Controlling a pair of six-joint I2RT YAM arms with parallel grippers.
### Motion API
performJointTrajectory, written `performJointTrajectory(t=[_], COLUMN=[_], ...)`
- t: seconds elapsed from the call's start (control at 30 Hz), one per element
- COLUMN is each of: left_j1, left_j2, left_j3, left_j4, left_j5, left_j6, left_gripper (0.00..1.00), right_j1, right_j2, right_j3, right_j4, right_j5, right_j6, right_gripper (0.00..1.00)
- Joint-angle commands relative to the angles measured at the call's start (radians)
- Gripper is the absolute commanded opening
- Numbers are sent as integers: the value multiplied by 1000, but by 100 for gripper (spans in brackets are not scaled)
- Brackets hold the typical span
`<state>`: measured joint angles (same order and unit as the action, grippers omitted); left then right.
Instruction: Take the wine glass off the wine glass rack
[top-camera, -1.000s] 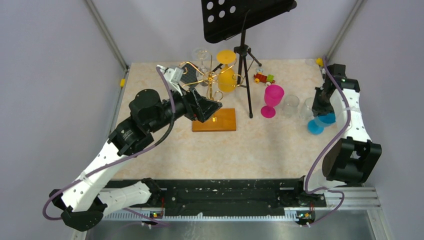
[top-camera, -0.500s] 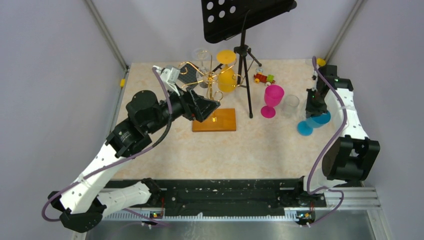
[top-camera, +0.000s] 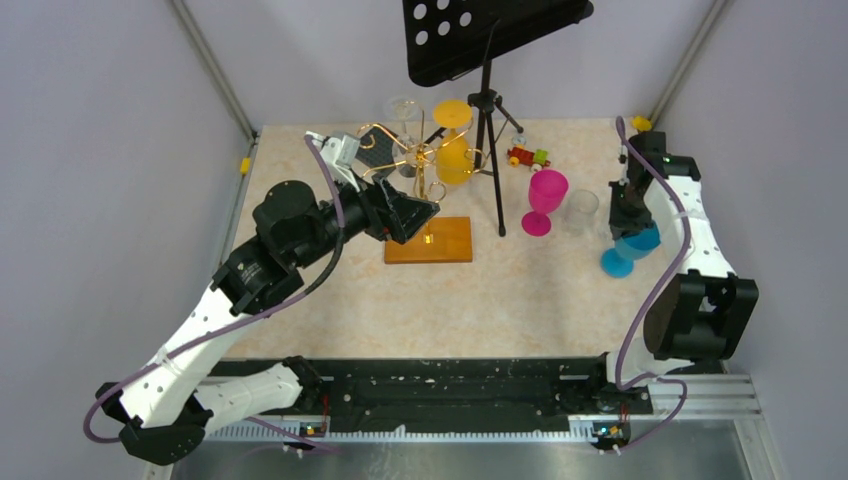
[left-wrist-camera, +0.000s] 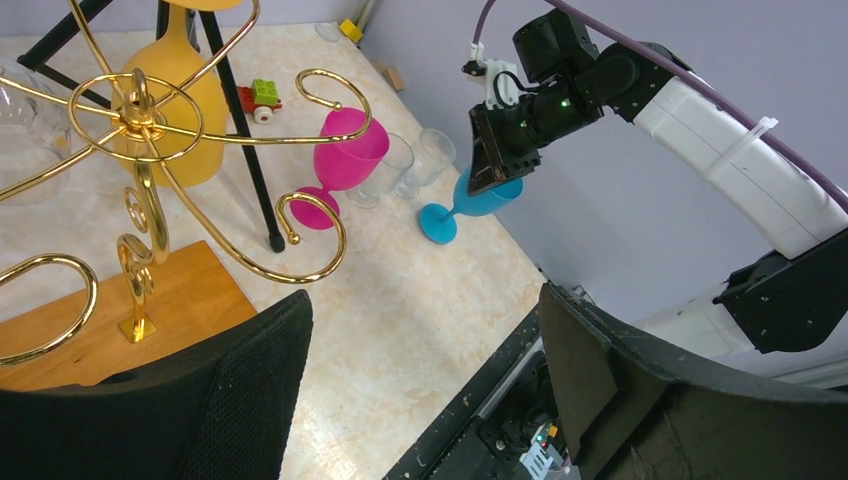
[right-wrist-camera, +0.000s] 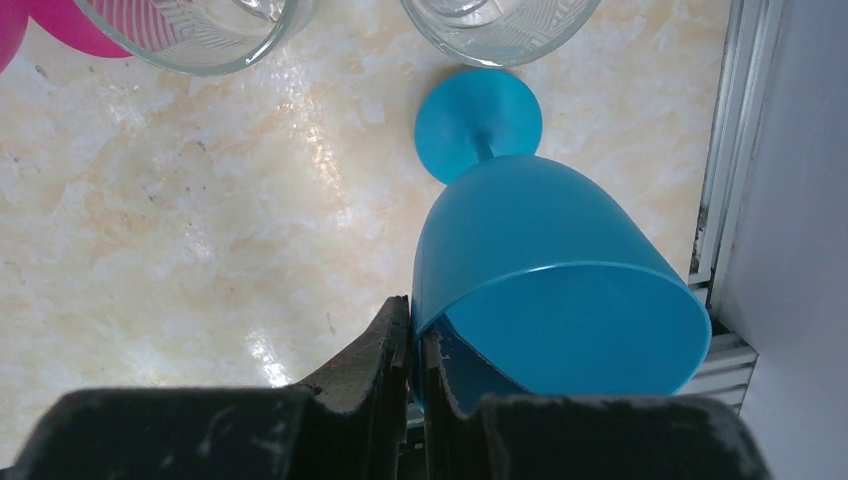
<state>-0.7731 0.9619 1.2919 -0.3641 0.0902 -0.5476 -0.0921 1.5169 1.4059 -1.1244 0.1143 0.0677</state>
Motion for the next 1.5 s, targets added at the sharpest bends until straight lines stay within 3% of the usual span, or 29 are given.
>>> performJointTrajectory(t=[0.0,0.3,0.43,0.53,0.67,0.83,1.0,1.17,1.3,1.47], left_j1=[1,1,1,1,2,7,10,10,12,12], left_j2=[-17,-18,-14,-8,6,43,75,80,75,47], left_j3=[-1,16,40,73,117,176,204,208,197,152], left_j4=[21,-1,-26,-52,-68,-88,-81,-83,-73,-21], left_j5=[-4,-23,-68,-122,-179,-243,-256,-263,-258,-224], left_j6=[3,14,38,58,80,90,92,97,111,113], left_gripper=[86,86,87,87,88,88,88,88,92,94], right_j1=[16,25,25,25,25,25,29,45,98,241], right_j2=[5,14,-2,-25,-63,-133,-241,-345,-381,-340], right_j3=[25,52,72,96,137,160,85,-81,-183,-183], right_j4=[-18,-22,-7,8,22,73,279,662,966,1113], right_j5=[-2,97,152,105,-12,-136,-437,-682,-710,-600], right_j6=[-19,-2,17,24,11,23,128,431,687,876], right_gripper=[11,31,34,36,48,51,51,51,51,48])
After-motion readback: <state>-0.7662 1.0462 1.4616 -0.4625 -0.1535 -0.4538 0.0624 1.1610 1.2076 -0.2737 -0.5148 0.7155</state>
